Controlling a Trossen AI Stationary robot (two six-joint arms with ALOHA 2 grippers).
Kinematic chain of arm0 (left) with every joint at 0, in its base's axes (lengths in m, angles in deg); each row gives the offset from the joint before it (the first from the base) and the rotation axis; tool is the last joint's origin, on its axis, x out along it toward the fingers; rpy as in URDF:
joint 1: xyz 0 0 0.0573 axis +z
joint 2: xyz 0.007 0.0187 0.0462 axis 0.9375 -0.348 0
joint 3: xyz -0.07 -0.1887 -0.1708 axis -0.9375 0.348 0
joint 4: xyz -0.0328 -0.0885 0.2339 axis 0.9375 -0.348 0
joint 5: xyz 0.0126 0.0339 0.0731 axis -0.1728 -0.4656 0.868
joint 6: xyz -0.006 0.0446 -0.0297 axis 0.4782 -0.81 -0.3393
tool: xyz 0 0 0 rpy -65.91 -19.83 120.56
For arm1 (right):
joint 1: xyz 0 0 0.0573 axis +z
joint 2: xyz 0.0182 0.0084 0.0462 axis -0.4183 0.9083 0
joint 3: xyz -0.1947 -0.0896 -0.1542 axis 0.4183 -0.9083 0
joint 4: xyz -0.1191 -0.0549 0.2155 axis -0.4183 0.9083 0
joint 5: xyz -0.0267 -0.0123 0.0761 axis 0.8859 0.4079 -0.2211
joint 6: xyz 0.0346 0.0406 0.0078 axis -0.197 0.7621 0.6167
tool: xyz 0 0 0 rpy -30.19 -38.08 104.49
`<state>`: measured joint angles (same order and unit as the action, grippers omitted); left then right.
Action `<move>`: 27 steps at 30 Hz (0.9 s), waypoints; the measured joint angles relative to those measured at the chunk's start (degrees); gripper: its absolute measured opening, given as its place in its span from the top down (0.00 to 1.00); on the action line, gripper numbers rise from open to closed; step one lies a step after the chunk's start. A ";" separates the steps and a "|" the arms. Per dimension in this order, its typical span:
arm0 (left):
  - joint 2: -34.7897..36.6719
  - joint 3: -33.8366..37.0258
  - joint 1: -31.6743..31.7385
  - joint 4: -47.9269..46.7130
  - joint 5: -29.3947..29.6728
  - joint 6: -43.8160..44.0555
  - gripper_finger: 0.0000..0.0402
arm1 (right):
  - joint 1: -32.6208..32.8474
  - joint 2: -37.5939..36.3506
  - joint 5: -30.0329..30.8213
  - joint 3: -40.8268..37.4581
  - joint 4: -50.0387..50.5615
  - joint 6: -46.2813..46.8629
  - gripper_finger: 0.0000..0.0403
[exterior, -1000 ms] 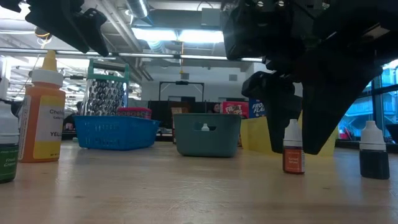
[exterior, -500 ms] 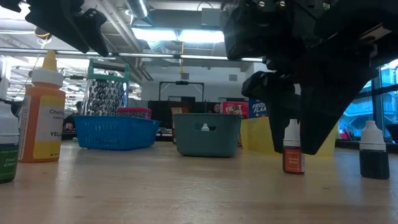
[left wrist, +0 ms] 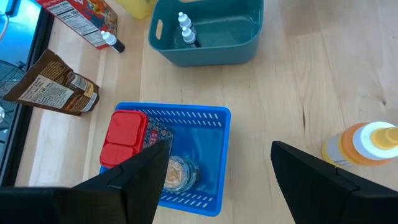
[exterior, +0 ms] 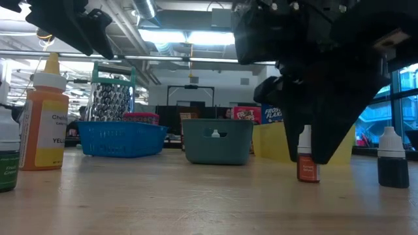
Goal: Pick & Place Kitchen Items
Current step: Put the small yellow food coloring into the green bin
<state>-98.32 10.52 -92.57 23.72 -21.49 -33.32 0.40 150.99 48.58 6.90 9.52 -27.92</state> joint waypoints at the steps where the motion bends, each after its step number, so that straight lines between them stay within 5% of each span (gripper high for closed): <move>1: 0.00 0.00 0.00 -0.02 -0.01 0.00 0.31 | 0.00 0.08 0.00 0.00 0.13 0.00 0.63; 27: 0.00 0.00 0.00 -0.02 -0.04 0.00 0.31 | -0.02 0.33 -0.44 0.02 0.03 0.08 0.78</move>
<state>-98.32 10.52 -92.57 23.71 -21.52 -33.32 0.38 151.32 48.14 6.92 9.55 -27.84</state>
